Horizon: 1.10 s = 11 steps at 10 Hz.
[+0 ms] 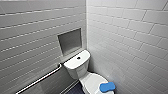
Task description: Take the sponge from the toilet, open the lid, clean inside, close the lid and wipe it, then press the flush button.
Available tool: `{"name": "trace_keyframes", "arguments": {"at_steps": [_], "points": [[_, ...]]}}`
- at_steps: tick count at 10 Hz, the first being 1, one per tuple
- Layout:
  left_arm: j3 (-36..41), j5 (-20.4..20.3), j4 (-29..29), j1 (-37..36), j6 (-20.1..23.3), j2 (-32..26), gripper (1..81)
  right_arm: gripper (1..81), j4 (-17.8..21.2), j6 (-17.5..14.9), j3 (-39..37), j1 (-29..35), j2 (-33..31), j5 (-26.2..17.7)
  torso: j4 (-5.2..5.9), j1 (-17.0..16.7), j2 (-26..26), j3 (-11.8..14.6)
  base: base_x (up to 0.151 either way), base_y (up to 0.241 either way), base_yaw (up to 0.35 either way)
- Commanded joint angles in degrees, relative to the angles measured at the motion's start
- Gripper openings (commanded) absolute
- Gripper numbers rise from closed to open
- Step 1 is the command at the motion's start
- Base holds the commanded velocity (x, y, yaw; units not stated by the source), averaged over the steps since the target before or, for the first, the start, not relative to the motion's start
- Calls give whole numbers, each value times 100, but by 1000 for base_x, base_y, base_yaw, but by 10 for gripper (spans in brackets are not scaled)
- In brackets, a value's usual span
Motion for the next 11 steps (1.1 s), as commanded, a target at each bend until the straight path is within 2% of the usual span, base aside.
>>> {"name": "trace_keyframes", "arguments": {"at_steps": [1,2,3,4,6,8,11], "points": [[61,388,52,-33,34,-71,811,811,157,214,1063,628,-1032,29,0,358,-557,-519,0,0,0],[61,388,52,-24,34,-71,811,811,165,223,1204,857,-1147,20,0,494,-769,-696,0,0,0],[61,388,43,-15,34,-71,811,811,183,232,1266,1085,-1235,20,0,627,-975,-378,0,0,0],[61,388,35,-6,26,-71,811,811,200,240,1275,1331,-1288,-23,0,726,-1126,-500,0,0,0],[61,388,17,-6,26,-44,811,811,297,398,1179,1806,-1384,-137,0,951,-1476,-581,0,0,0],[61,388,17,-6,25,-1,811,811,324,478,1003,2245,-1385,-392,0,1217,-1902,-599,0,0,0],[-263,397,-1,2,17,219,811,811,350,785,862,2624,-1358,-410,0,1633,-2562,-601,0,0,0]]}}
